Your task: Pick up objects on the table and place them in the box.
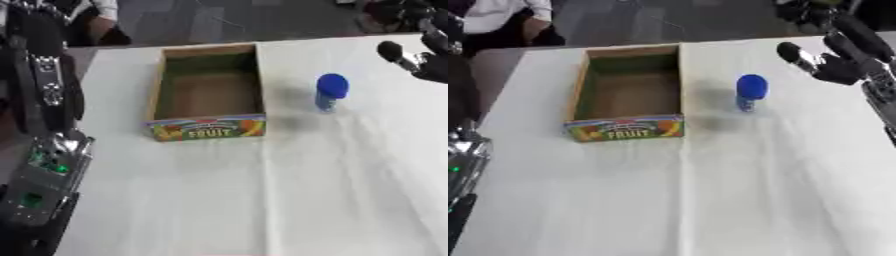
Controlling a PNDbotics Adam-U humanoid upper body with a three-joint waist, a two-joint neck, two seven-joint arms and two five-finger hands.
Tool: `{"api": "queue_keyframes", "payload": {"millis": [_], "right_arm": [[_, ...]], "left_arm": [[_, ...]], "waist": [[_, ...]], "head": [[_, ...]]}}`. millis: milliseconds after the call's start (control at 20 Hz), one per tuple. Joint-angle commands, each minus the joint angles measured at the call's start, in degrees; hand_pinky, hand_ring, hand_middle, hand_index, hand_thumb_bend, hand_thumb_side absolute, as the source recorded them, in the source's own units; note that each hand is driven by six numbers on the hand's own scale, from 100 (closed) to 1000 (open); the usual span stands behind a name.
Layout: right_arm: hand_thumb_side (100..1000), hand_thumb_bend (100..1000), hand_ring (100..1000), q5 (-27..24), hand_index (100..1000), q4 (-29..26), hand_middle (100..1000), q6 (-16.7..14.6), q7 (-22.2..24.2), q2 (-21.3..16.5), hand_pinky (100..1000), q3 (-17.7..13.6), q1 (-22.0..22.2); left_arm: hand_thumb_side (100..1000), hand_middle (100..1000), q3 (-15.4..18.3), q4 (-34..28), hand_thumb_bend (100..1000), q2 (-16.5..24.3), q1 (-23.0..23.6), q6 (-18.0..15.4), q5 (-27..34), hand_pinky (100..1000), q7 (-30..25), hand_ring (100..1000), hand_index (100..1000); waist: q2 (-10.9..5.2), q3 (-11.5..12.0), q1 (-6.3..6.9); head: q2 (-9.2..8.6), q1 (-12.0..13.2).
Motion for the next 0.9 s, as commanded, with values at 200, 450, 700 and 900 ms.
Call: {"api": "queue_keyframes", "payload": {"millis": [200, 450, 700, 900], "right_arm": [[1000, 638, 878, -0.5, 922, 1.88, 895, -1.53, 1.55, 0.49, 854, -0.9, -1.48], [993, 710, 923, 0.19, 945, 2.64, 925, -3.6, 0.26, 0.84, 878, -1.25, -0.77], [977, 732, 948, 2.39, 956, 5.35, 945, -5.75, 0.24, 1.12, 904, -1.92, -0.84], [960, 733, 951, 3.9, 958, 7.48, 950, -6.06, 1.23, 1.7, 907, -2.3, -1.05]], "left_arm": [[830, 923, 0.0, -0.82, 435, 0.36, -1.57, -0.22, 0.44, 881, -0.45, 739, 897], [830, 923, -0.21, -0.82, 433, 0.2, -2.21, -0.31, 0.73, 881, -0.77, 739, 897], [830, 924, -0.43, -0.82, 431, 0.0, -2.73, -0.38, 1.05, 881, -1.15, 739, 897], [830, 924, -0.46, -0.82, 431, -0.11, -3.21, -0.46, 1.19, 882, -1.3, 739, 897]], "waist": [[-0.15, 0.62, 0.05], [0.23, 1.17, 0.08], [0.73, 1.69, 0.14], [1.15, 2.11, 0.17]], "head": [[-0.05, -0.24], [-0.05, 0.08], [-0.05, -0.36], [-0.05, -0.42]]}}
